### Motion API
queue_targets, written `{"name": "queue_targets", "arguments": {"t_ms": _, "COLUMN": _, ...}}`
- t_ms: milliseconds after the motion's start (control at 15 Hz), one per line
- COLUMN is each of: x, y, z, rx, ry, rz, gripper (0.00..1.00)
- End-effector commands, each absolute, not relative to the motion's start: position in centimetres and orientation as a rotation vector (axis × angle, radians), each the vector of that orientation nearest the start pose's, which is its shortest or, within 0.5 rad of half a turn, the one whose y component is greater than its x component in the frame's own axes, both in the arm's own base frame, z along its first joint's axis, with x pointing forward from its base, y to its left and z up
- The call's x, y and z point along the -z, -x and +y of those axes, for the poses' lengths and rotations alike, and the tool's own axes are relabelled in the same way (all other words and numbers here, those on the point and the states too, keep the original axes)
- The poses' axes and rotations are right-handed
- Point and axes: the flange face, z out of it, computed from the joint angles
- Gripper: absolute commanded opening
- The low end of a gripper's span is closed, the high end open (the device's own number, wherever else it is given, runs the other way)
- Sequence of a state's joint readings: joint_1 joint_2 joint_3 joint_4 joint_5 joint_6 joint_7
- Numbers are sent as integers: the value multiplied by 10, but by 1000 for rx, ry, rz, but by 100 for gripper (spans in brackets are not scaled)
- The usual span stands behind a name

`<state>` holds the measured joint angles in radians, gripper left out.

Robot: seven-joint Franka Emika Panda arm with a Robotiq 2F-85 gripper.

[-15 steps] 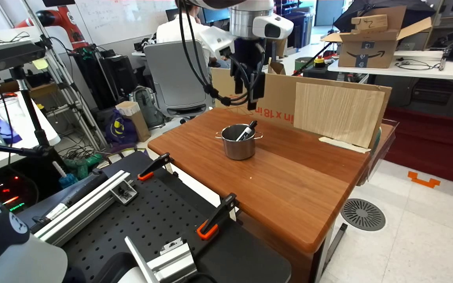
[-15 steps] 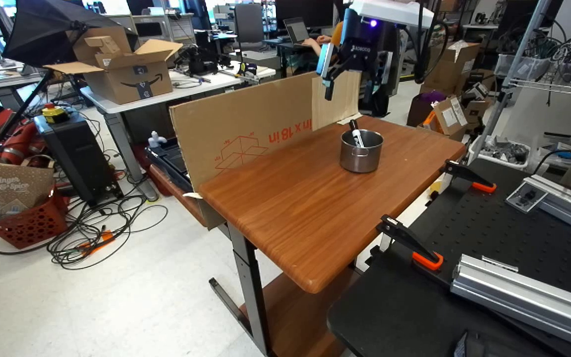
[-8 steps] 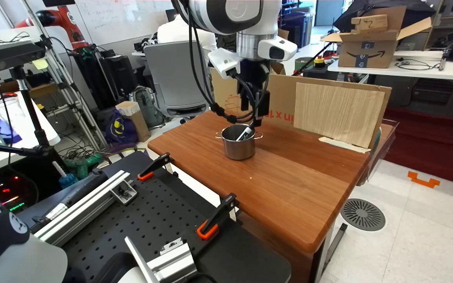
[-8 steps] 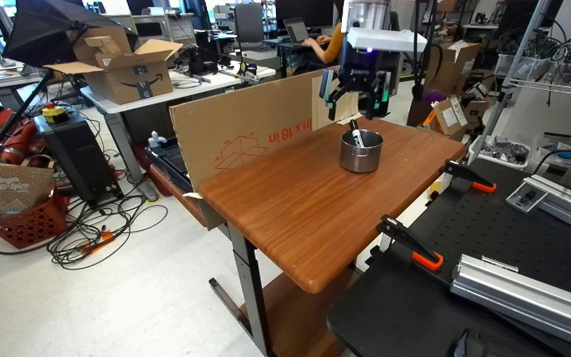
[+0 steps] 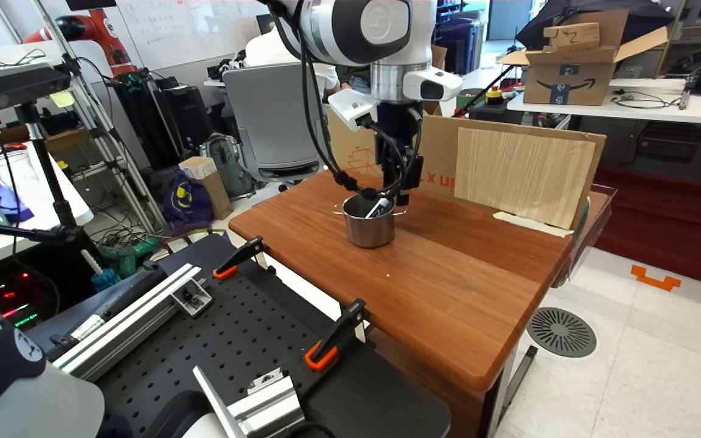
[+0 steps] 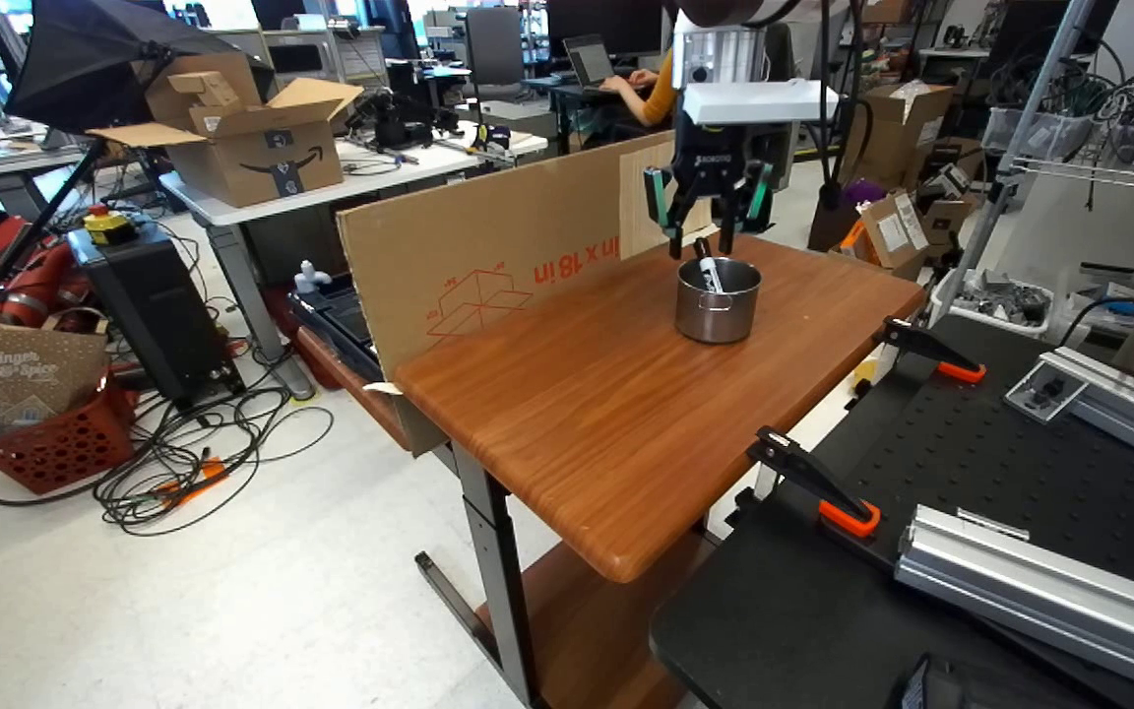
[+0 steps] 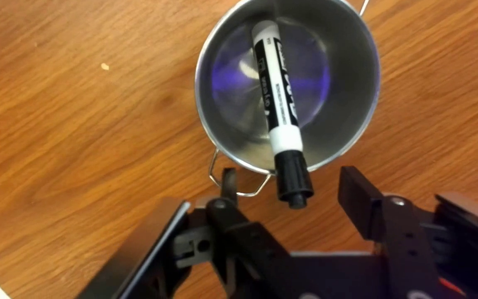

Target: Put the marker on the desk

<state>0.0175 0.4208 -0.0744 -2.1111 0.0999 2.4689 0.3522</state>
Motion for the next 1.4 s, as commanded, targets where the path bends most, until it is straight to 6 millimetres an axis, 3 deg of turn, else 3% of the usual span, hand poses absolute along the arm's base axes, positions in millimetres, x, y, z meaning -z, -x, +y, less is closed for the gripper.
{"name": "queue_targets", "arguments": {"t_ms": 0, "x": -207, "y": -580, "z": -32, "rx": -74, "ry": 3056, "rz": 761, "gripper": 34}}
{"name": "queue_targets", "arguments": {"t_ms": 333, "x": -208, "y": -583, "z": -32, "rx": -70, "ry": 3061, "rz": 760, "gripper": 0}}
{"name": "queue_targets", "arguments": {"t_ms": 467, "x": -210, "y": -583, "z": -31, "rx": -66, "ry": 3059, "rz": 758, "gripper": 5}}
{"name": "queue_targets", "arguments": {"t_ms": 867, "x": -221, "y": -586, "z": -33, "rx": -50, "ry": 3040, "rz": 757, "gripper": 5}}
{"name": "queue_targets", "arguments": {"t_ms": 1333, "x": -265, "y": -586, "z": -44, "rx": 71, "ry": 3009, "rz": 774, "gripper": 5}}
